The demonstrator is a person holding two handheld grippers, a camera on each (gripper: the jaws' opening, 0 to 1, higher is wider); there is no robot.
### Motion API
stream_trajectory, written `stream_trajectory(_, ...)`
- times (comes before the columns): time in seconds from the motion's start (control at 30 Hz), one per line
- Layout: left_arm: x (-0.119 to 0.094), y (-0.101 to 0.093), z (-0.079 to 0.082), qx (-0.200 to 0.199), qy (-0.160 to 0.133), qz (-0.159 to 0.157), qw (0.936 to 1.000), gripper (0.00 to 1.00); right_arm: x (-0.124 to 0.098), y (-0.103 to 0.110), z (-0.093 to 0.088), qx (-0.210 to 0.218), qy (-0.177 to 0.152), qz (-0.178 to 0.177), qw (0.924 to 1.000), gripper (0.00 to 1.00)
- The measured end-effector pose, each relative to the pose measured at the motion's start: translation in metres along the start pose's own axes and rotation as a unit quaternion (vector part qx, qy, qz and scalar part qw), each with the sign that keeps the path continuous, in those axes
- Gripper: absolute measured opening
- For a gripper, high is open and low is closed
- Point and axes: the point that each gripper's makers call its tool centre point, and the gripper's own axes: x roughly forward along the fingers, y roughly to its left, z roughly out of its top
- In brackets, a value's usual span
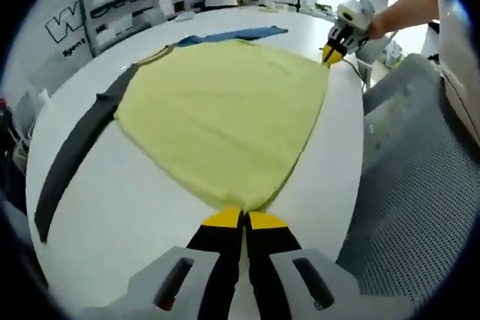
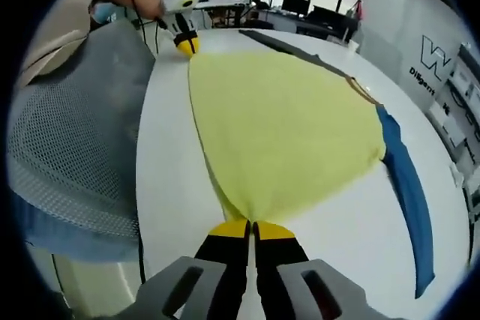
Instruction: Fold the garment on the visible template until the final outline fits inside the template.
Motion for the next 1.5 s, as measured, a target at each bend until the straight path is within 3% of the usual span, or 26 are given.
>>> stream_trajectory(0.1, -0.003, 0.007, 0.005, -0.057, -0.02, 0.013, 0.9981, 0.05, 0.001, 0.005, -0.001, -0.006, 0.001, 0.011, 0.9999, 0.0)
stream_trajectory(0.17, -0.001, 0.0, -0.002, -0.021, -0.001, -0.002, 0.9998, 0.05, 0.001, 0.006, -0.001, -0.005, 0.002, 0.011, 0.9999, 0.0)
stream_trajectory(0.2, -0.002, 0.003, -0.001, -0.006, -0.002, 0.005, 1.0, 0.05, 0.0, 0.005, 0.0, 0.0, 0.0, 0.009, 1.0, 0.0)
stream_trajectory(0.27, -0.004, 0.008, 0.003, -0.054, -0.019, 0.016, 0.9982, 0.05, -0.001, 0.004, 0.0, 0.001, -0.002, 0.006, 1.0, 0.0)
stream_trajectory(0.3, -0.004, 0.008, 0.002, -0.056, -0.019, 0.013, 0.9981, 0.05, 0.0, 0.004, 0.0, 0.001, -0.003, 0.006, 1.0, 0.0)
stream_trajectory(0.37, -0.002, 0.004, -0.001, -0.027, -0.006, 0.005, 0.9996, 0.05, 0.0, 0.006, -0.001, 0.0, -0.003, 0.008, 1.0, 0.0)
stream_trajectory(0.67, -0.004, 0.007, -0.004, -0.039, -0.011, 0.008, 0.9992, 0.05, -0.004, 0.005, -0.005, -0.01, -0.006, 0.01, 0.9999, 0.0)
stream_trajectory(0.93, -0.005, 0.006, -0.003, -0.044, -0.016, 0.011, 0.9989, 0.05, -0.003, 0.007, -0.012, 0.016, -0.003, 0.006, 0.9998, 0.01)
stream_trajectory(1.07, -0.005, 0.006, -0.002, -0.041, -0.017, 0.013, 0.9989, 0.05, -0.004, 0.005, -0.014, 0.023, -0.002, -0.007, 0.9997, 0.12)
stream_trajectory(1.3, -0.006, 0.007, -0.001, -0.042, -0.019, 0.016, 0.9988, 0.05, 0.001, 0.008, -0.014, 0.024, 0.002, -0.01, 0.9997, 0.16)
stream_trajectory(1.5, -0.006, 0.007, -0.001, -0.043, -0.019, 0.019, 0.9987, 0.05, 0.001, 0.007, -0.014, 0.025, -0.001, -0.012, 0.9996, 0.03)
